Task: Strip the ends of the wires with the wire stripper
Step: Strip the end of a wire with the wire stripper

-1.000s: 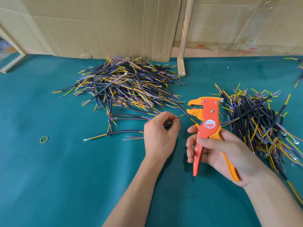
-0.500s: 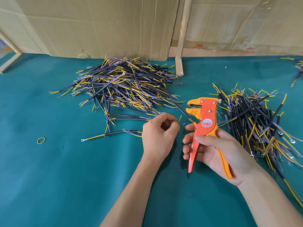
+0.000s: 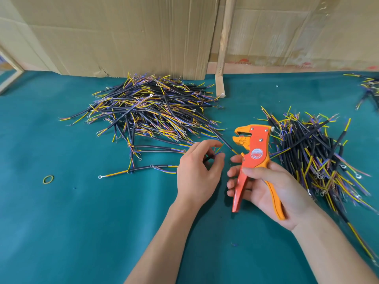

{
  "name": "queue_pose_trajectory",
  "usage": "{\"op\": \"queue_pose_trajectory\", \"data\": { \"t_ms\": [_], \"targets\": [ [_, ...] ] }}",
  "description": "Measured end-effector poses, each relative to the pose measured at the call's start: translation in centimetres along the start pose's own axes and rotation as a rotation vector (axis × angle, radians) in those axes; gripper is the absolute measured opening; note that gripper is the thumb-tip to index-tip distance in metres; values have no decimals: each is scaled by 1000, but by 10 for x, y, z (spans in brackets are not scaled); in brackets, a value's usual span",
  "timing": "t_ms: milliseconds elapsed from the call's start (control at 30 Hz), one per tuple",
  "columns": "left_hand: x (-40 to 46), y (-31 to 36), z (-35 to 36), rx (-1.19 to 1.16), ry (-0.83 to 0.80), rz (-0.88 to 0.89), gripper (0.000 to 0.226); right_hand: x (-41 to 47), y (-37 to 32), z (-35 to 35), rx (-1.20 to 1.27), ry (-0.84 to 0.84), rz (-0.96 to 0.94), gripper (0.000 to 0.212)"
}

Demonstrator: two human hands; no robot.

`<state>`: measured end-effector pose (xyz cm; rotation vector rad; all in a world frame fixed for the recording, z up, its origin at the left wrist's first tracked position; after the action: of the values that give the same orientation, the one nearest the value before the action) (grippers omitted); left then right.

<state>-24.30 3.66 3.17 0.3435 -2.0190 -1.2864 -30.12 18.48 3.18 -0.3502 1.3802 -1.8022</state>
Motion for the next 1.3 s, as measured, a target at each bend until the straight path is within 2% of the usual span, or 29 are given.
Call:
{"op": "queue_pose_trajectory", "data": {
  "t_ms": [233, 400, 700, 1100, 1300],
  "targets": [
    [1, -4, 0, -1, -10, 41, 12, 1, 1, 1, -14, -7, 22, 50],
    [0, -7, -3, -133, 11, -17, 11, -3, 1, -1, -41, -76, 66, 48],
    [-2, -7, 2, -91, -71, -76, 8, -3, -1, -8, -64, -67, 88, 48],
    [-2, -9, -1, -57, 50, -77, 8, -6, -1, -12, -107, -105, 142, 69],
    [-2, -10, 0, -54, 43, -62, 6, -8, 1, -11, -143, -119, 174, 58]
  ]
}}
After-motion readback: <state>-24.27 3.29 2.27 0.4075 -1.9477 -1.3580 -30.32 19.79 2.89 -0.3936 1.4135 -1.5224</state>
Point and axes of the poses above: each hand's wrist, its own x-axis towards the middle knuckle, its own z-axis out of the palm, y = z × x, the point moved 4 cm from there along x, towards the middle knuckle, and after that the axes turned 10 degrees about -x, right-handed, at the moved point
